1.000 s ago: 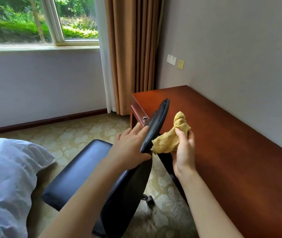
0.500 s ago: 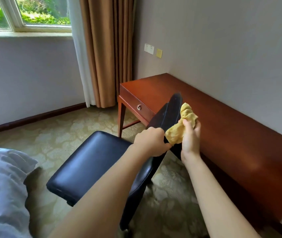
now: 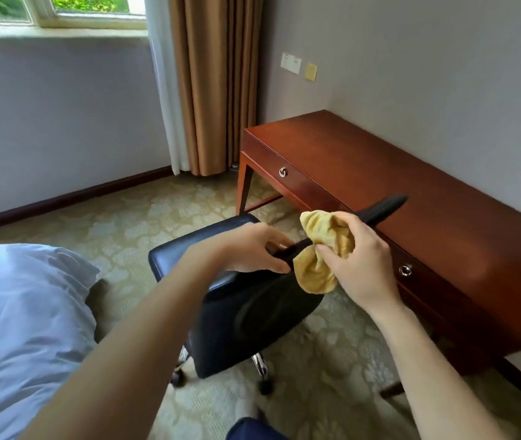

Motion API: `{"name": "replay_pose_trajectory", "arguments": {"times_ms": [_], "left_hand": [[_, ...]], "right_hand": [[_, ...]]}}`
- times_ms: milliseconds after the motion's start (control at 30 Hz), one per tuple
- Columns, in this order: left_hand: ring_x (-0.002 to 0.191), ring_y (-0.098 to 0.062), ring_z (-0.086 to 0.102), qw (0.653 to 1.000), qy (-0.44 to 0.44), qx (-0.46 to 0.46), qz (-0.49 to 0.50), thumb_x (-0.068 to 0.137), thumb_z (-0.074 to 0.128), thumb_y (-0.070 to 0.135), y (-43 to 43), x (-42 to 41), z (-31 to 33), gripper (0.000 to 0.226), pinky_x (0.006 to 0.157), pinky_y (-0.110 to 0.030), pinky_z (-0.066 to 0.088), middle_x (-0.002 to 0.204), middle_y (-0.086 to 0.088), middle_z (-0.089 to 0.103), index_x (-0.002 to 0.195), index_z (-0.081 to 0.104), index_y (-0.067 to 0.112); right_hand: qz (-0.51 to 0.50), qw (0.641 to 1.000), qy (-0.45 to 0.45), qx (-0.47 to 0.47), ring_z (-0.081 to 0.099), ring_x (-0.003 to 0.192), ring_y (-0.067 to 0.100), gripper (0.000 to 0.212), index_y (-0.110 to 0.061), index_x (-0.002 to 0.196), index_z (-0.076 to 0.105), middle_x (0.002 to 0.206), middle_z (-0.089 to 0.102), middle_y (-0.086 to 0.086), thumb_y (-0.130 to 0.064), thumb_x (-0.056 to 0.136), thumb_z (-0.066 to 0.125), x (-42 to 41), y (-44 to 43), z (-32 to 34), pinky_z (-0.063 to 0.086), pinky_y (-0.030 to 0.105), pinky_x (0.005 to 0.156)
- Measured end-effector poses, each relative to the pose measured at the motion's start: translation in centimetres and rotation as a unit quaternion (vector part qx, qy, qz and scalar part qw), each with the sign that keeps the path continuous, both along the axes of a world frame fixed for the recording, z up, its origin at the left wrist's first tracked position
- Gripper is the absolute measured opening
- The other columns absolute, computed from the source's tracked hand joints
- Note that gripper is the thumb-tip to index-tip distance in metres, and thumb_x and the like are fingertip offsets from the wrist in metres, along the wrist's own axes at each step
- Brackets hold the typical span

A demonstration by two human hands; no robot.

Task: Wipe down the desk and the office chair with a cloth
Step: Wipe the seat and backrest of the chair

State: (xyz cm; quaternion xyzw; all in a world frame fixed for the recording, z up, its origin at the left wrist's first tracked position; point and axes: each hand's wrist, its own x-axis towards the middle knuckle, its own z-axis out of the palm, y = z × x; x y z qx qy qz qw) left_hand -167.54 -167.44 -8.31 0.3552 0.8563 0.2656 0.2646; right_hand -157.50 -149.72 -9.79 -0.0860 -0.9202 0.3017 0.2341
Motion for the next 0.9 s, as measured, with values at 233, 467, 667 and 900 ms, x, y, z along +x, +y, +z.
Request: {"name": "replay_pose_trajectory", "arguments": {"times_ms": [233,467,667,900], "left_hand": [[0.099,0.008,0.057,0.999,-0.032,0.015,0.021,0.079,0.073,0.034,-9.6,-1.5,0.1,0.035,0.087,-0.017,0.043,0.106,0.025,0.065,0.111,0.064,0.044],[0.079,0.01,0.06,0.999,0.032,0.011,0.035,0.074,0.073,0.046,-17.2,-4.7,-0.2,0.028,0.063,-0.005,0.039,0.084,0.025,0.068,0.101,0.071,0.041],[0.074,0.01,0.059,0.998,0.049,0.042,0.025,0.074,0.074,0.044,-23.2,-9.5,-0.8,0.03,0.061,-0.003,0.039,0.081,0.026,0.068,0.103,0.073,0.036],[0.079,0.005,0.06,0.996,0.066,0.052,-0.029,0.079,0.069,0.041,-27.4,-14.0,-1.0,0.029,0.065,-0.009,0.044,0.092,0.021,0.069,0.108,0.07,0.037]], "right_hand": [[0.117,0.975,-0.154,0.11,0.056,0.103,0.012,0.046,-0.033,0.122,0.053,0.112,0.061,-0.011,-0.04,0.079,0.067,-1.9,-6.2,3.9,0.049,0.032,0.089],[0.167,0.95,-0.238,0.115,0.055,0.109,0.019,0.052,-0.039,0.129,0.047,0.117,0.06,-0.01,-0.044,0.08,0.063,-6.2,-14.3,4.5,0.048,0.04,0.093],[0.144,0.964,-0.189,0.119,0.058,0.103,0.017,0.048,-0.035,0.126,0.049,0.111,0.063,-0.011,-0.048,0.081,0.058,-9.4,-20.7,3.4,0.048,0.038,0.09],[0.078,0.971,-0.187,0.124,0.057,0.104,0.014,0.048,-0.036,0.127,0.048,0.112,0.061,-0.014,-0.051,0.082,0.054,-12.1,-26.3,3.0,0.043,0.03,0.086]]}}
